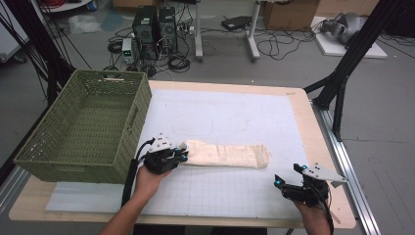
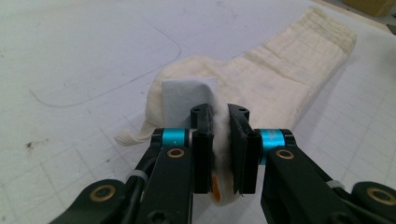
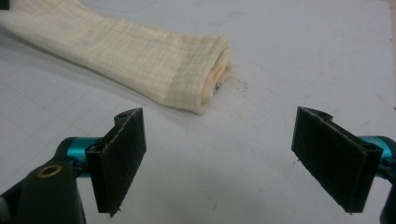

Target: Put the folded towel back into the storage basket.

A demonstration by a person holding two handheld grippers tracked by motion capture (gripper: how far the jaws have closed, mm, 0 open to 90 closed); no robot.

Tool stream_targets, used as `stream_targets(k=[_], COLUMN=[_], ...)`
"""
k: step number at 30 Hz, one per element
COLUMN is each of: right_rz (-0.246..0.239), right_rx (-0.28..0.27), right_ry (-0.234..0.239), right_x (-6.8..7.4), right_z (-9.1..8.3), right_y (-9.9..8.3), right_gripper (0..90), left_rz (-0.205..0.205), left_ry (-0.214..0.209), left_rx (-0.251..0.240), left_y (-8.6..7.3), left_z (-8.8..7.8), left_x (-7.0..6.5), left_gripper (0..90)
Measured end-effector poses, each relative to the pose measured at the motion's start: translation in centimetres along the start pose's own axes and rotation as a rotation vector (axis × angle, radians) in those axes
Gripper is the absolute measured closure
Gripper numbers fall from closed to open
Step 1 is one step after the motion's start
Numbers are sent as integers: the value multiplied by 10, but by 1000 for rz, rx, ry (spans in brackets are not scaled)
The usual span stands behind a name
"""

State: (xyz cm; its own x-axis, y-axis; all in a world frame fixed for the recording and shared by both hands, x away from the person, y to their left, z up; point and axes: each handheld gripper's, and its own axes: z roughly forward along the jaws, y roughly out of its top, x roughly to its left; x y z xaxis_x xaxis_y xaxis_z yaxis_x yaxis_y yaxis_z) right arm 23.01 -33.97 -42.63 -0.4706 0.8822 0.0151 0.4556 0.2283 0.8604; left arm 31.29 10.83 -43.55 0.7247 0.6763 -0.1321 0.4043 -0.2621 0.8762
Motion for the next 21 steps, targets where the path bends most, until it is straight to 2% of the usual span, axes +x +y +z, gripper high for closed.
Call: stream_targets(k=[6,8,15,20,21], right_rz=[-15,-24,-18,-12,-16], right_rx=[7,10,7,23,38], right_ry=[15,23,30,27,29], right_x=[5,7,7,9,12], right_z=[6,9,20,42,54], right_y=[3,4,10,22,25], right_gripper=[169,200,223,225,225], left_rz=[12,20,16,29,27], left_ry=[-5,-6,-7,-13,-13], left_rx=[-4,-6,-34,-40,-42], left_y=[-5,-7,-9,-13,-14], left_z=[-7,-8,-10,-13,-14], left_x=[0,0,-1,-1,-1], left_gripper=[799,798,797,794,793])
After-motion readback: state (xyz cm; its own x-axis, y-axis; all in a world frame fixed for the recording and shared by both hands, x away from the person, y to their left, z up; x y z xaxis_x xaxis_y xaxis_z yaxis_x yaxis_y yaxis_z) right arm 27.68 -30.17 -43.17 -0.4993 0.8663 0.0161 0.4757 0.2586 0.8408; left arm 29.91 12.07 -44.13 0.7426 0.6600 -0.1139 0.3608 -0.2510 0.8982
